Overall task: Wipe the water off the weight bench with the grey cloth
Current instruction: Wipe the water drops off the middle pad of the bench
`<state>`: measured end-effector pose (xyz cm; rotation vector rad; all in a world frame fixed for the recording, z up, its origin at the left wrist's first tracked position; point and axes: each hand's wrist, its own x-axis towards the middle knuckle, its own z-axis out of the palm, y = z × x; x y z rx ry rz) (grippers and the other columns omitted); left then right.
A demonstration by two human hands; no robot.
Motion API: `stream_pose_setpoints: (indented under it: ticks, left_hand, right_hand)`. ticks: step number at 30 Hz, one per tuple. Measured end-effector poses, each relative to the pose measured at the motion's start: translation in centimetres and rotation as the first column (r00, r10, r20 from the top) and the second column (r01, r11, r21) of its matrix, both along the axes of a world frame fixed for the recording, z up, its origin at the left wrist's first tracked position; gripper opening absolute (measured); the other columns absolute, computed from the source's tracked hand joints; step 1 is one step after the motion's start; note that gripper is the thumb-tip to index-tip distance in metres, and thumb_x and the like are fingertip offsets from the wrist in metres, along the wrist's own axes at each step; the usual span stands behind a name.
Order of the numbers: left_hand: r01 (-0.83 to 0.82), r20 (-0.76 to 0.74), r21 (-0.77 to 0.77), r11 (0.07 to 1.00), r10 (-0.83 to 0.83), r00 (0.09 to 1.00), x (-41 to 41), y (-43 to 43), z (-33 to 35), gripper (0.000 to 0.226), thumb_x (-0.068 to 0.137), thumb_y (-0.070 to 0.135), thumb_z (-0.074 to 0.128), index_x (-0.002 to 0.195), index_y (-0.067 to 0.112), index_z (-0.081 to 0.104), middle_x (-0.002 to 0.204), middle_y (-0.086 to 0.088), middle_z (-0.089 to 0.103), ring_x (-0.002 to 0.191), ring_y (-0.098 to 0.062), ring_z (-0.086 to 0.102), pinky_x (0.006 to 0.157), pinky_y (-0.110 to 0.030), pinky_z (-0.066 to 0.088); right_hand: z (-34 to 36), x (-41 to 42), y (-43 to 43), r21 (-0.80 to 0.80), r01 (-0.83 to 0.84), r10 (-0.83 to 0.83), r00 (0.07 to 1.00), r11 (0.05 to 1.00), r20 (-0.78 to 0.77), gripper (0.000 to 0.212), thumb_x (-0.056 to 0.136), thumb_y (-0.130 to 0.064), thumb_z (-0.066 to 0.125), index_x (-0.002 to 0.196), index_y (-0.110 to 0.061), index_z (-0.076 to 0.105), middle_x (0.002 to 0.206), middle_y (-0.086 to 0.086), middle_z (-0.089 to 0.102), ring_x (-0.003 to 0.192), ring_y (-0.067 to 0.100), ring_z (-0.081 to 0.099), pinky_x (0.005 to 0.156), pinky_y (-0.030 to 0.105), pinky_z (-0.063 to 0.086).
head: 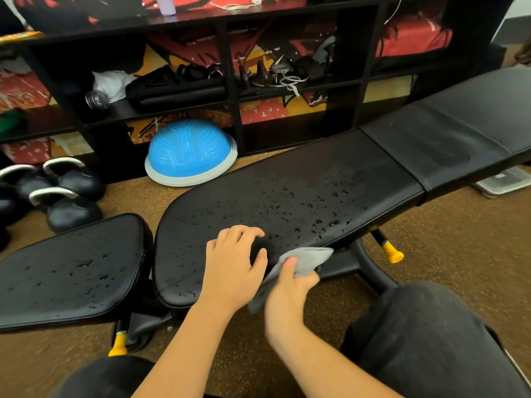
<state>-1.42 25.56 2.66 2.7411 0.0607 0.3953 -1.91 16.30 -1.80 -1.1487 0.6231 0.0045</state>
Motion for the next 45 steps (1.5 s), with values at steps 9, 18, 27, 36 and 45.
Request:
stream_pose_setpoints:
  ticks: [9,18,27,36,45]
  left_hand:
    - [-0.038,-0.013,-0.024,0.999,0.038,0.999,-0.9,1.2,0.1,0.027,0.098,0.041,0.051,0.124,0.037,0.054,0.127,0.018,0.05,0.125,-0.009,0.04,0.099,-0.034,0.03]
    - [-0.033,-0.012,-0.022,0.999,0.032,0.999,-0.7,0.6,0.6,0.031,0.099,0.039,0.049,0.129,0.038,0.051,0.13,0.017,0.048,0.126,-0.009,0.039,0.1,-0.036,0.031]
    - [-0.078,-0.037,-0.023,0.997,0.077,0.996,-0.9,2.0,-0.4,0.028,0.097,0.039,0.052,0.125,0.038,0.052,0.128,0.018,0.05,0.124,-0.011,0.04,0.096,-0.035,0.031]
    - [-0.178,-0.028,-0.059,0.982,0.176,0.984,-0.8,4.8,0.2,0.027,0.099,0.037,0.051,0.126,0.036,0.054,0.129,0.013,0.053,0.125,-0.015,0.041,0.1,-0.043,0.032]
    - [-0.221,-0.037,-0.089,0.971,0.219,0.975,-1.2,6.0,0.4,0.028,0.098,0.036,0.053,0.126,0.036,0.055,0.131,0.012,0.053,0.127,-0.016,0.041,0.1,-0.044,0.033]
  right_hand:
    - [3.5,10.0,-10.2,-0.231,0.461,-0.453,0.887,0.856,0.092,0.05,0.108,-0.044,0.038,0.142,-0.007,0.033,0.14,0.012,0.04,0.122,0.025,0.045,0.097,0.033,0.037]
    - [1.6,6.5,-6.4,-0.13,0.31,-0.321,0.945,0.942,-0.071,0.052,0.109,-0.047,0.029,0.147,-0.011,0.029,0.132,0.006,0.047,0.122,0.027,0.049,0.11,0.043,0.037]
    - [-0.3,-1.3,2.9,0.093,-0.124,0.143,0.961,0.988,-0.238,0.05,0.11,-0.034,0.028,0.157,-0.016,0.03,0.156,0.016,0.039,0.14,0.041,0.045,0.112,0.048,0.042]
    - [-0.7,-3.4,6.3,0.682,0.041,0.368,0.818,0.73,-0.442,0.042,0.111,-0.027,0.037,0.148,-0.009,0.046,0.149,0.023,0.05,0.135,0.043,0.049,0.113,0.057,0.038]
    - [3.9,0.2,-0.3,0.726,-0.047,0.546,0.692,0.686,-0.472,0.038,0.106,-0.005,0.036,0.142,-0.003,0.046,0.138,0.036,0.045,0.127,0.051,0.046,0.109,0.055,0.044]
